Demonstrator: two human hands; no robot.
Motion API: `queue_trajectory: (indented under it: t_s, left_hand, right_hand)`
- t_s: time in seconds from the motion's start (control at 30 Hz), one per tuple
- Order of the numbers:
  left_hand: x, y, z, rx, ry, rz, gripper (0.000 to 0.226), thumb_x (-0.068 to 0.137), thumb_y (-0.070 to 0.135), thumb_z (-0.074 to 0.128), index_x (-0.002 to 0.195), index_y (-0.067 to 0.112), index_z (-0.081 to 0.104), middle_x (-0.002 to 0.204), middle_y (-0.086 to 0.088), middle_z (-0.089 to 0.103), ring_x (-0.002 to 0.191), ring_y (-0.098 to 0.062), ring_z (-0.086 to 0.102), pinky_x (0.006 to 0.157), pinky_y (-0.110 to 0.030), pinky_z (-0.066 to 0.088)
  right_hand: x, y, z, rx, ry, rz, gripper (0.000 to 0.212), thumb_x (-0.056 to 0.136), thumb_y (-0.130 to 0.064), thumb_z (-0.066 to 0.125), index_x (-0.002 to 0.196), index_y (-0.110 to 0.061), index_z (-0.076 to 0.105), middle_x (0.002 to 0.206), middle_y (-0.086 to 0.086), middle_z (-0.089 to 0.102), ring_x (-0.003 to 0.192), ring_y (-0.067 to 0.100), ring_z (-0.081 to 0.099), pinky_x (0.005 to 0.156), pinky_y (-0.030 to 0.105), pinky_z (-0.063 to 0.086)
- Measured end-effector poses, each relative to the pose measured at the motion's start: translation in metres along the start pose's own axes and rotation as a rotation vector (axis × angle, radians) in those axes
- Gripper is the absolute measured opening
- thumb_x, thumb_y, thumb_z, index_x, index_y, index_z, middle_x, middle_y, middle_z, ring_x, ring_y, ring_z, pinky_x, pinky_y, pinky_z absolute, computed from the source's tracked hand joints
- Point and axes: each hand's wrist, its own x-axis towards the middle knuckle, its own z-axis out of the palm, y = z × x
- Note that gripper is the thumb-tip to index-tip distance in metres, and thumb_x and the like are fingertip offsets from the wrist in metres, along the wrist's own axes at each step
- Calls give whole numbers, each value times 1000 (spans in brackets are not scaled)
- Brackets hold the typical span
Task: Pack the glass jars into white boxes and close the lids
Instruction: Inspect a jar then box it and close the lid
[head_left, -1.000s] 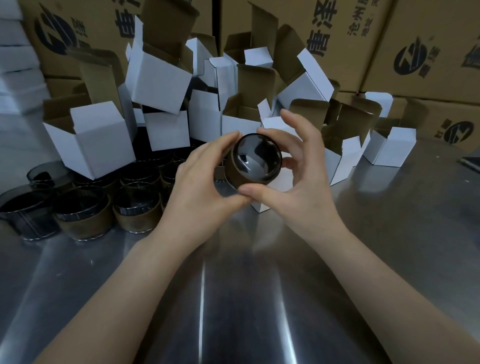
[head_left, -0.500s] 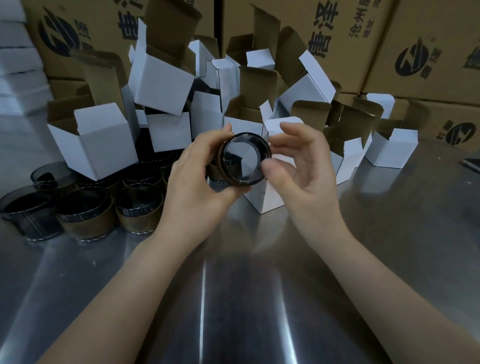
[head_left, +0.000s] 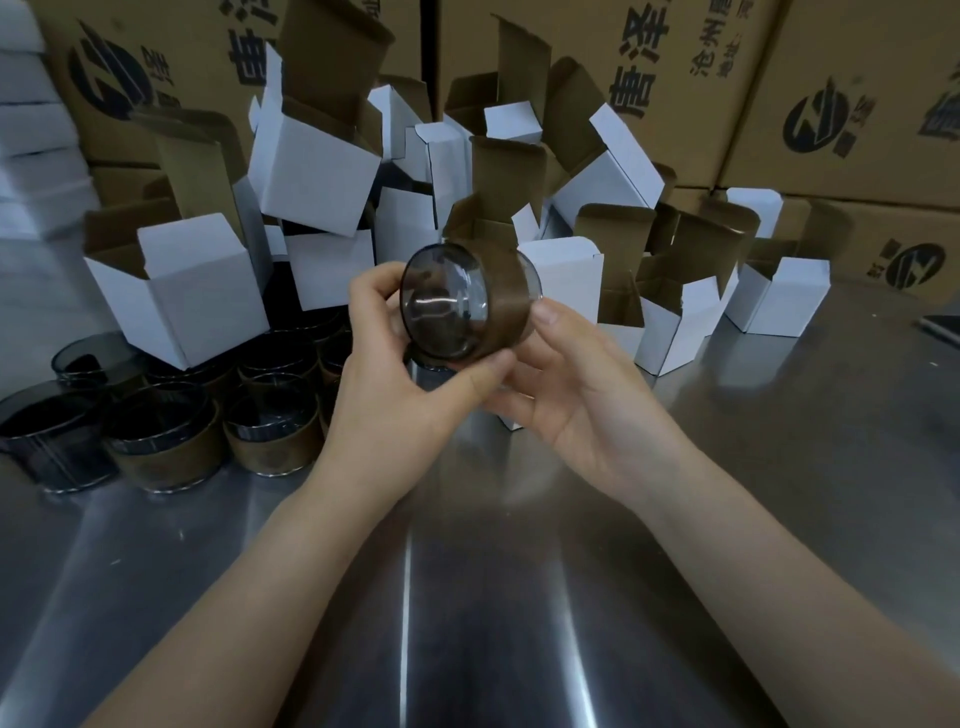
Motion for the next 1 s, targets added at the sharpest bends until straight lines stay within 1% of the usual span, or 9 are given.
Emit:
queue_trajectory:
  t_s: [0.13, 0.27, 0.37, 0.53, 0.63, 0.7, 0.77, 0.9, 1.0]
  left_hand:
    - [1, 1, -1, -15, -55, -2, 66, 68, 38, 80, 118, 34, 38, 116, 8, 62, 111, -9, 62, 97, -38, 52]
    - [1, 0, -2, 42, -39, 57, 76, 65, 37, 83, 124, 38, 36, 125, 20, 54, 122, 0, 51, 102, -23, 44]
    - [0, 0, -1, 158, 6, 180, 86, 66, 30, 83, 135, 32, 31, 138, 9, 43, 128, -5, 45, 105, -20, 39]
    - [0, 4, 1, 302, 18, 354, 66, 73, 26, 78, 130, 18, 47, 127, -3, 47, 119, -10, 49, 98, -18, 41]
    - [-2, 8, 5, 87, 19, 199, 54, 76, 22, 76, 125, 21, 53, 122, 1, 57, 116, -14, 57, 95, -25, 48]
    - [-2, 10, 4, -113, 24, 81, 45, 80, 22, 72, 122, 20, 56, 115, 8, 64, 111, -11, 62, 89, -24, 51]
    - [1, 10, 2, -227, 38, -20, 35, 85, 26, 66, 118, 19, 59, 110, 11, 68, 107, -11, 65, 86, -25, 53]
    - [7, 8, 0, -477, 20, -230, 38, 91, 32, 50, 120, 7, 57, 111, -13, 70, 101, -26, 69, 84, -35, 57]
    - [9, 9, 0, -600, -13, -305, 51, 95, 35, 47, 129, -2, 49, 113, -25, 67, 101, -35, 68, 86, -41, 58]
  right_hand:
    - [0, 0, -3, 55, -61, -17, 57, 94, -23, 56, 145, -6, 38, 126, 24, 60, 117, 36, 61, 84, 39, 55]
    - [-1, 0, -4, 6, 9, -96, 58, 89, -24, 59, 143, -13, 42, 115, 12, 67, 106, 28, 68, 77, 32, 57]
    - [-3, 0, -4, -35, 87, -137, 59, 83, -30, 64, 138, -16, 45, 102, 4, 73, 98, 24, 71, 68, 26, 55]
    - [0, -1, -5, -183, 188, -111, 69, 76, -43, 73, 134, -12, 51, 121, 16, 64, 103, 28, 70, 76, 35, 56]
    - [0, -3, -5, -187, 132, -107, 73, 74, -47, 76, 131, -7, 55, 124, 20, 62, 110, 32, 66, 80, 38, 57]
    - [0, -4, -7, -194, 38, -112, 56, 87, -36, 71, 130, -5, 56, 120, 20, 63, 107, 31, 66, 80, 38, 56]
    - [0, -5, -8, -202, -10, -116, 48, 87, -25, 61, 130, -5, 57, 112, 17, 65, 95, 24, 69, 78, 35, 57]
    - [4, -3, -10, -214, 25, -136, 54, 81, -15, 66, 134, -9, 55, 99, 16, 59, 75, 16, 66, 71, 32, 57]
    - [6, -3, -13, -269, 93, -165, 49, 78, -18, 70, 125, -12, 61, 81, 3, 62, 66, 13, 63, 64, 30, 54]
